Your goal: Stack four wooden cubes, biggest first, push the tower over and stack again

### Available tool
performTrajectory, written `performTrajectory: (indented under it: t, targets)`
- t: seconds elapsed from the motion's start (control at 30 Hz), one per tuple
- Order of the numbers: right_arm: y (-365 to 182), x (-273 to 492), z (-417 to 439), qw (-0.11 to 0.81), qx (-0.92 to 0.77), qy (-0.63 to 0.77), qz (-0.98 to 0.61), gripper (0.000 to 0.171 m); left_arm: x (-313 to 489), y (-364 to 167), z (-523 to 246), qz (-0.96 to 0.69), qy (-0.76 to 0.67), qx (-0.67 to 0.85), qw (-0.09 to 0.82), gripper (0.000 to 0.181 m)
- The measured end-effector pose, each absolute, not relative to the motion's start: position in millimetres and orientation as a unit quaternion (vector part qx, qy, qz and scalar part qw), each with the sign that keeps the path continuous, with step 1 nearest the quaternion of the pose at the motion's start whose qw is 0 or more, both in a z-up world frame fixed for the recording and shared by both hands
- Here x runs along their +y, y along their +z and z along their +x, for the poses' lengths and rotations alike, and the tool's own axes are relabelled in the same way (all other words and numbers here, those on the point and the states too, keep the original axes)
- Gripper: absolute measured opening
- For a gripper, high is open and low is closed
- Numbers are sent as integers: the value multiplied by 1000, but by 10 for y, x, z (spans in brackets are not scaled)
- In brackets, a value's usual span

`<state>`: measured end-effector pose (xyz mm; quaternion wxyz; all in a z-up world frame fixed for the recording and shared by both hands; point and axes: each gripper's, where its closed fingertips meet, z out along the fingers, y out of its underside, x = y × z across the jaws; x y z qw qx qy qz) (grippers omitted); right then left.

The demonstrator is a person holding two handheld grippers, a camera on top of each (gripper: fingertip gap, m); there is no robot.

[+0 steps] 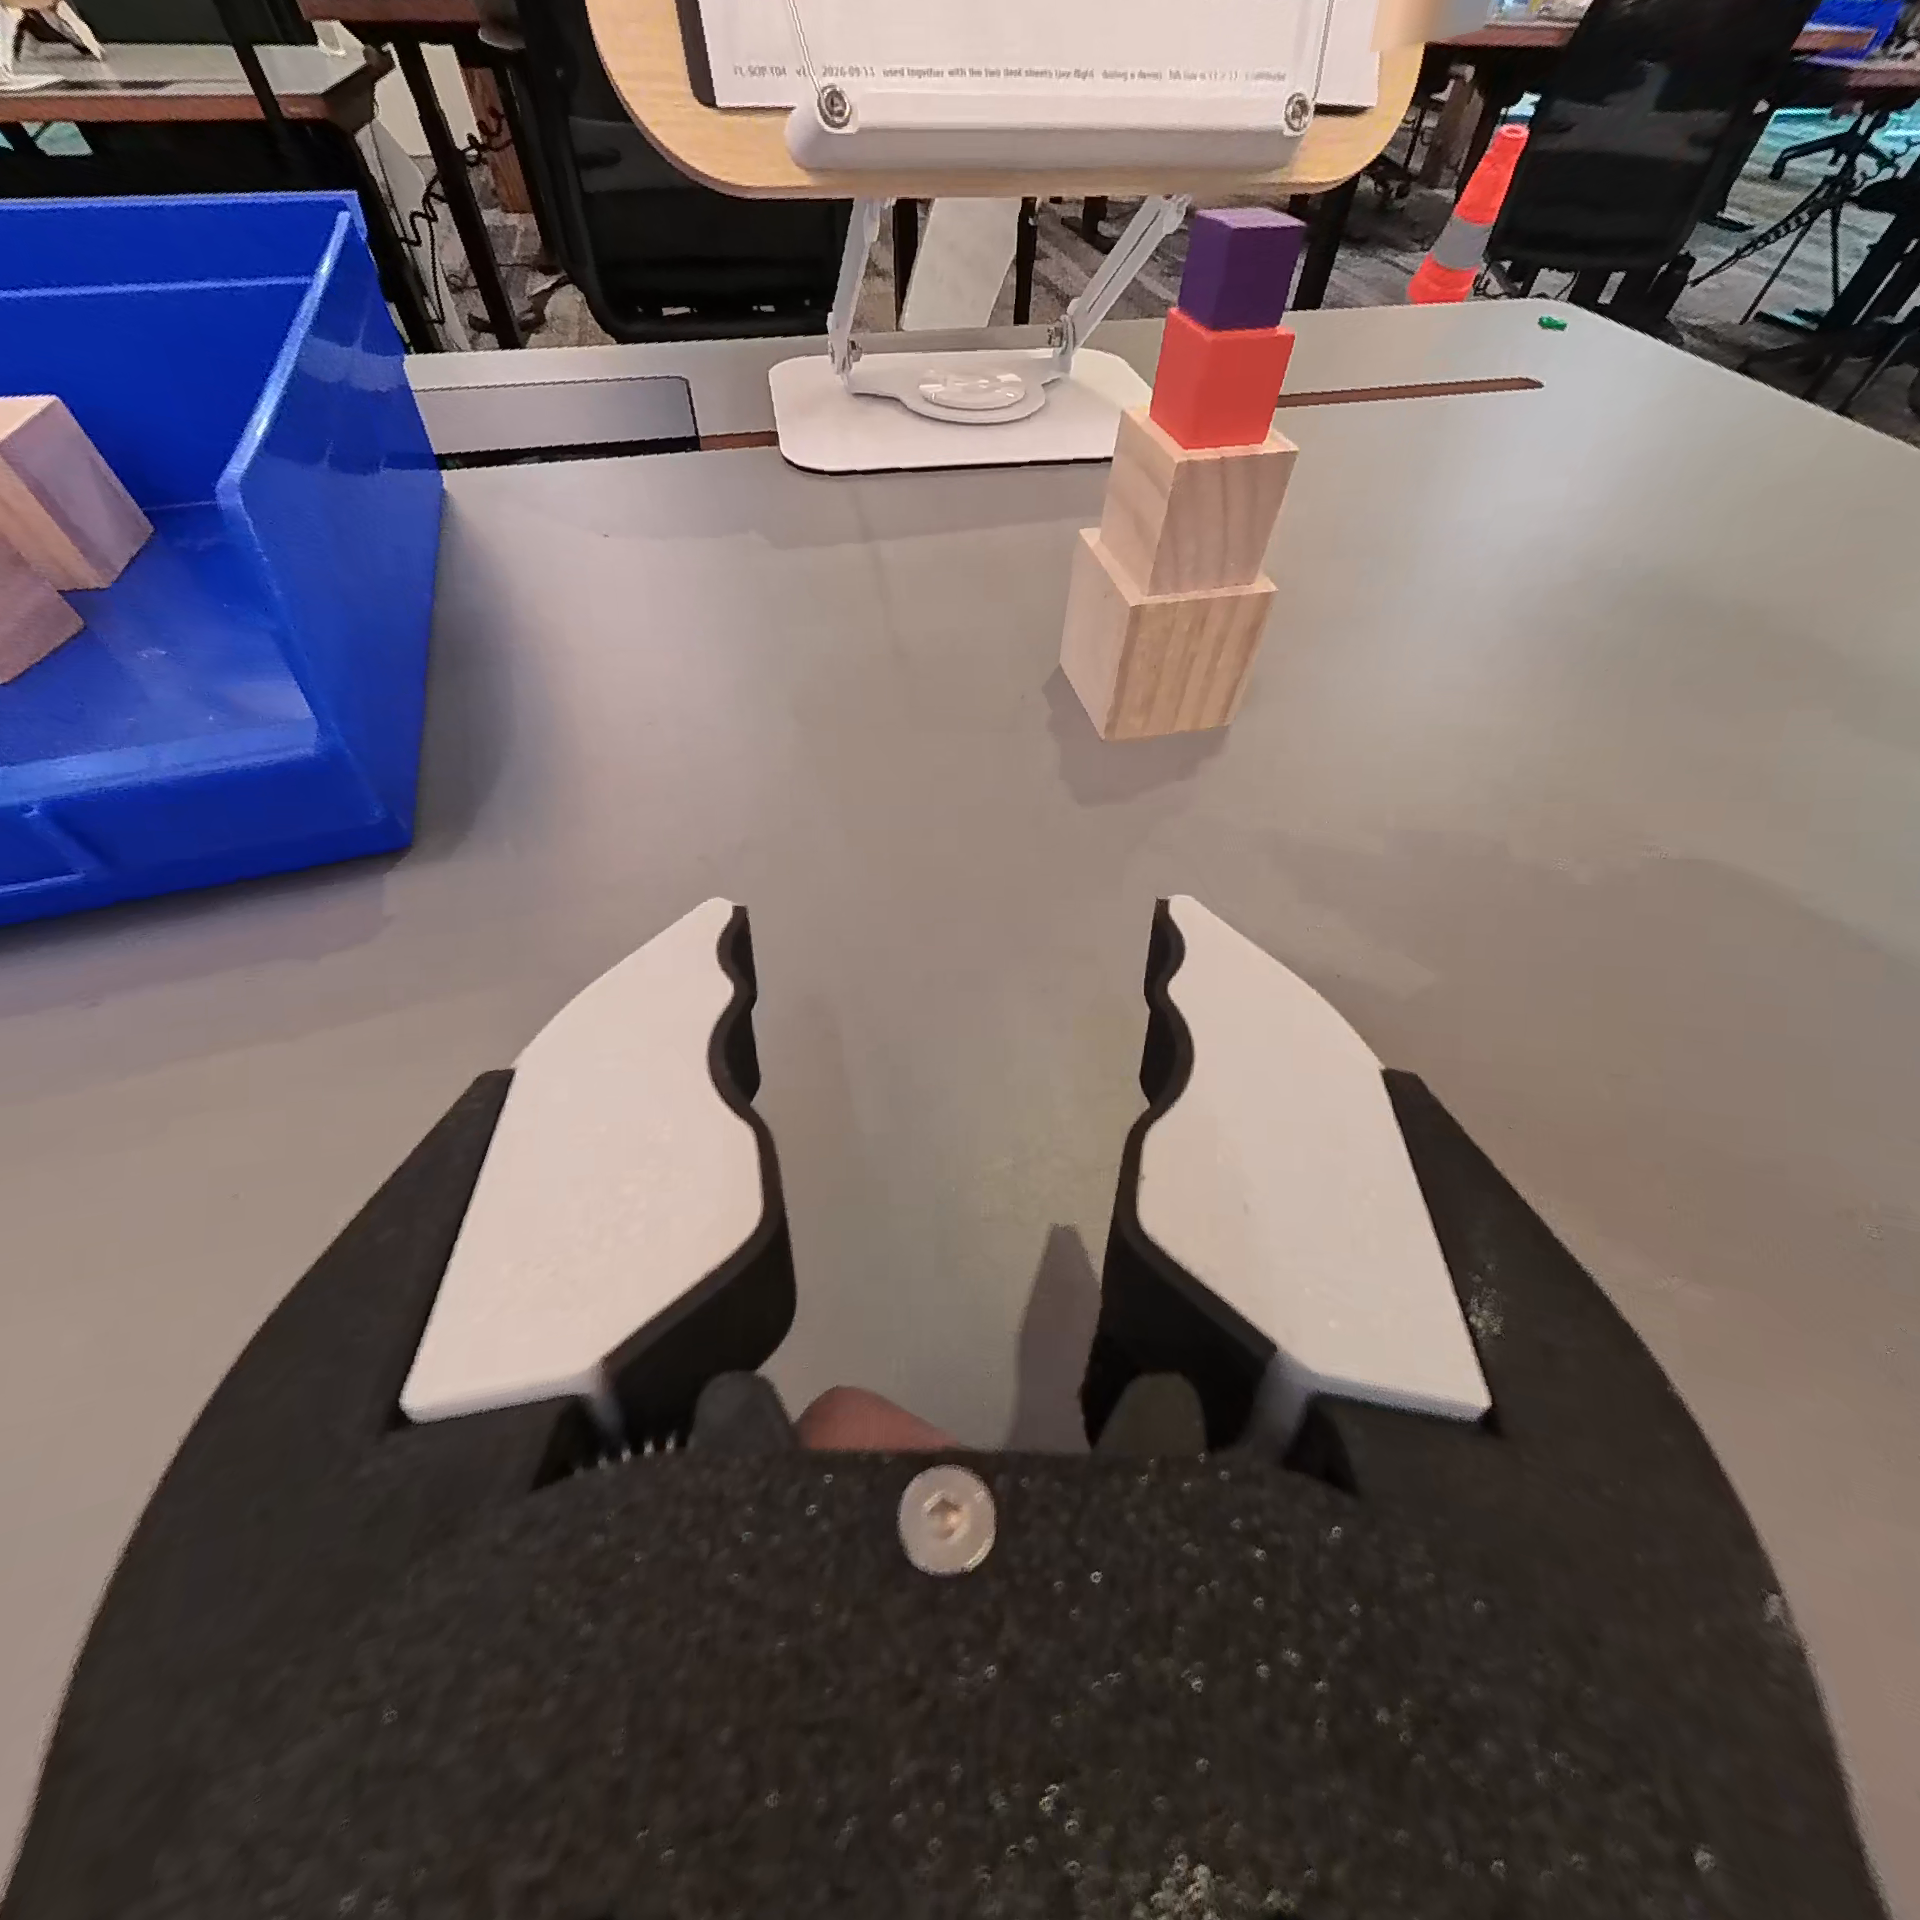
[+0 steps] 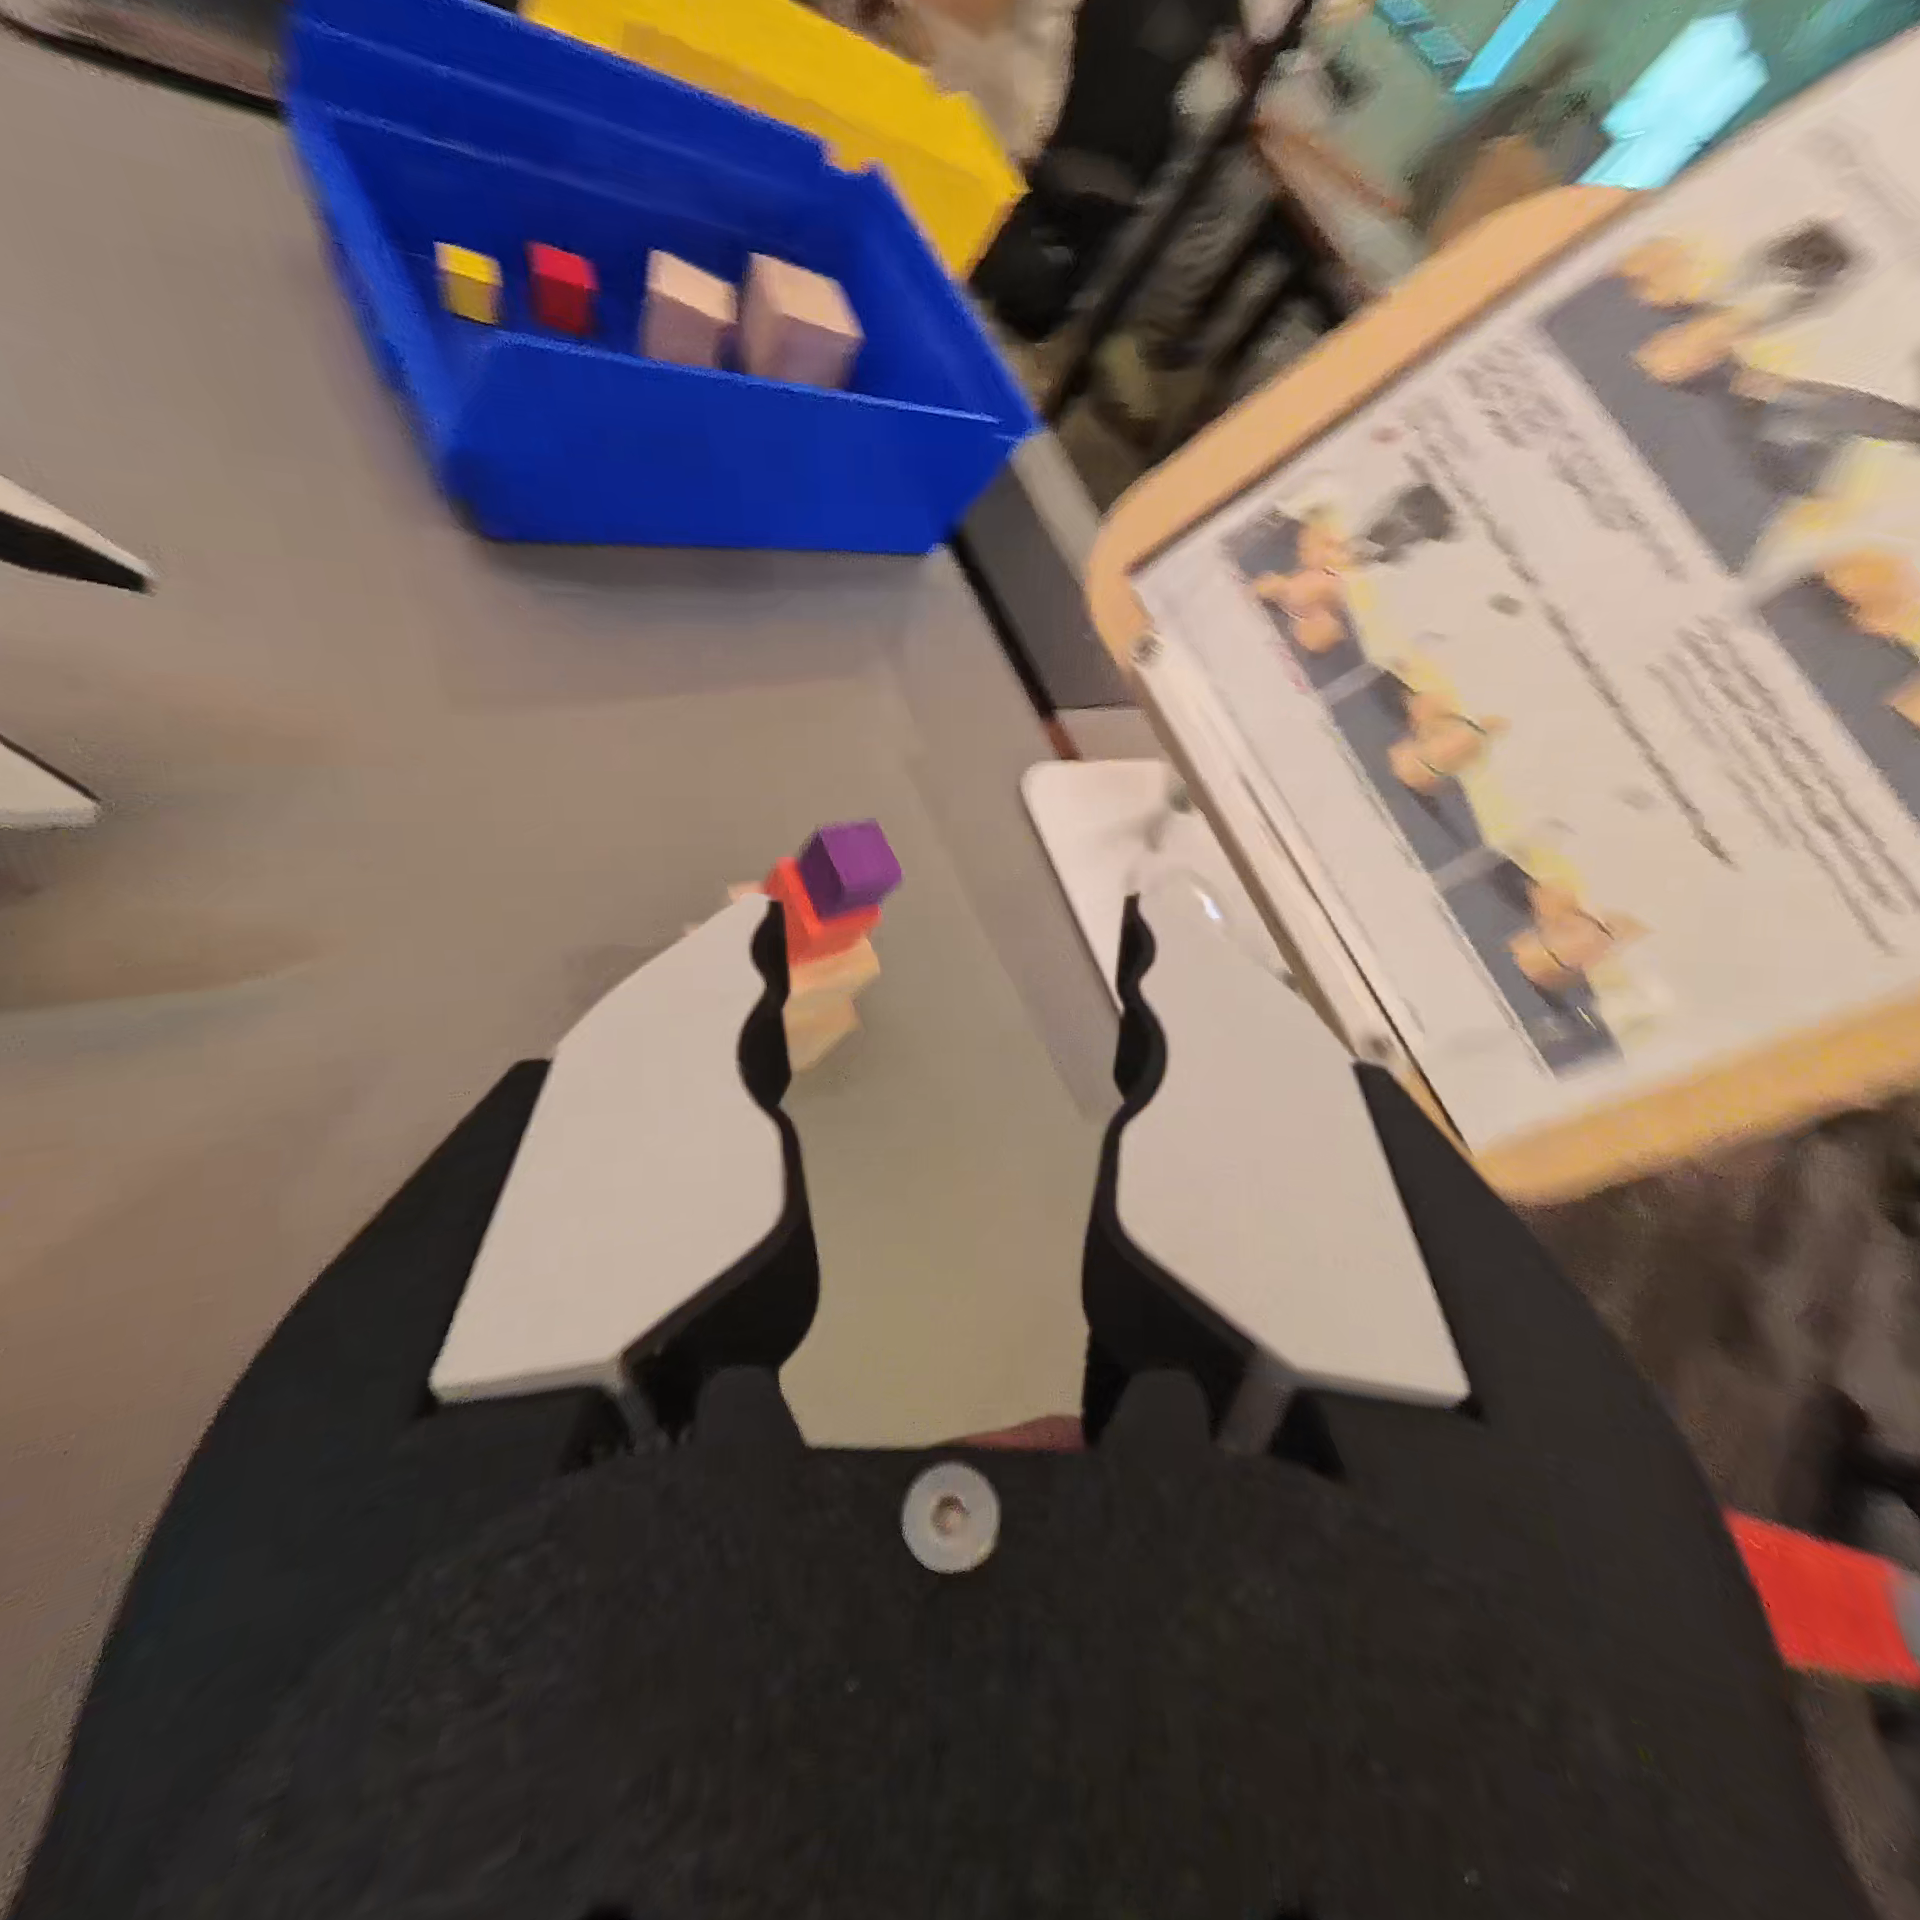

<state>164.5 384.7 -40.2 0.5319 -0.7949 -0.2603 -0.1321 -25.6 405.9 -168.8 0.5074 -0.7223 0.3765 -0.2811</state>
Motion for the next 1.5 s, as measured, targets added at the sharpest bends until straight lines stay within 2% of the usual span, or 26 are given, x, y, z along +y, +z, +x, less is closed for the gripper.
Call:
performTrajectory:
  t: [0.13, 0.3, 0.47, 0.87, 0.97, 1.03, 1.07, 1.1, 1.17, 1.37, 1.5]
  targets:
    - [-497, 3149, 1830, 609, -94, -158, -772, 65, 4056, -1690, -254, -721, -273, 379, 512, 72]
    - [-903, 2470, 1943, 643, 66, -153, -748, 64, 4052, -1639, -281, -711, -266, 374, 533, 70]
    - [-1265, 2281, 1862, 629, 87, -122, -762, 62, 4046, -1623, -316, -716, -272, 363, 531, 69]
    - [-1505, 2370, 1836, 600, 72, -103, -790, 58, 4093, -1617, -344, -726, -262, 366, 520, 62]
    - [-1505, 2367, 1831, 599, 69, -105, -791, 56, 4092, -1646, -298, -723, -263, 387, 508, 46]
    - [-1524, 2365, 1830, 593, 63, -105, -796, 55, 4139, -1639, -261, -717, -251, 416, 501, 23]
    - [-1531, 2360, 1839, 591, 62, -108, -797, 55, 4166, -1616, -231, -707, -246, 440, 496, 6]
    - [-1531, 2353, 1849, 590, 61, -111, -797, 55, 4197, -1587, -194, -696, -242, 469, 487, 0]
    - [-1532, 2344, 1853, 590, 61, -108, -798, 54, 4349, -1558, -148, -689, -214, 519, 458, 0]
    - [-1505, 2316, 1852, 592, 59, -101, -797, 52, 4723, -1898, -204, -707, -163, 648, 231, 0]
    - [-1530, 2310, 1861, 587, 57, -99, -801, 50, 4887, -1974, -184, -694, -111, 690, 171, 0]
